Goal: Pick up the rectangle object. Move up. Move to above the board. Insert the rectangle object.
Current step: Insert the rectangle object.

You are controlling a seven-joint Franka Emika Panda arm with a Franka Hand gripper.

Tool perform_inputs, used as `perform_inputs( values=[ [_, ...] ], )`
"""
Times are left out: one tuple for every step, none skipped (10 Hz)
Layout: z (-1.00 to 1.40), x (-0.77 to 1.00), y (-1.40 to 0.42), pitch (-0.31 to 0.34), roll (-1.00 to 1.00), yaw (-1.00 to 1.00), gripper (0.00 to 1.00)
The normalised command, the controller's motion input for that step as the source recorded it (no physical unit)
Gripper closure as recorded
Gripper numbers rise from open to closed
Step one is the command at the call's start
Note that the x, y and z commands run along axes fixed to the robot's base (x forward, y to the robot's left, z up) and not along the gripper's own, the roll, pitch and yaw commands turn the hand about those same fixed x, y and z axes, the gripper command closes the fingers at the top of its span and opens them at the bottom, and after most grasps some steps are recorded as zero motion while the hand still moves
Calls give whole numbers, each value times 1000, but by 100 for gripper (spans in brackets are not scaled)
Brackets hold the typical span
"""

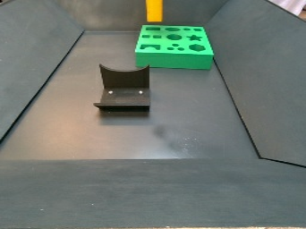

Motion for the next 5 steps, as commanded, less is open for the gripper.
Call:
perform_inputs(
  values=[
    [-114,137,0,4,30,86,100],
    [0,0,0,0,4,0,100],
    [0,0,-46,0,6,6,100],
    [-6,49,-180,-1,47,106,100],
    [-123,37,-203,-41,59,177,100]
  ],
)
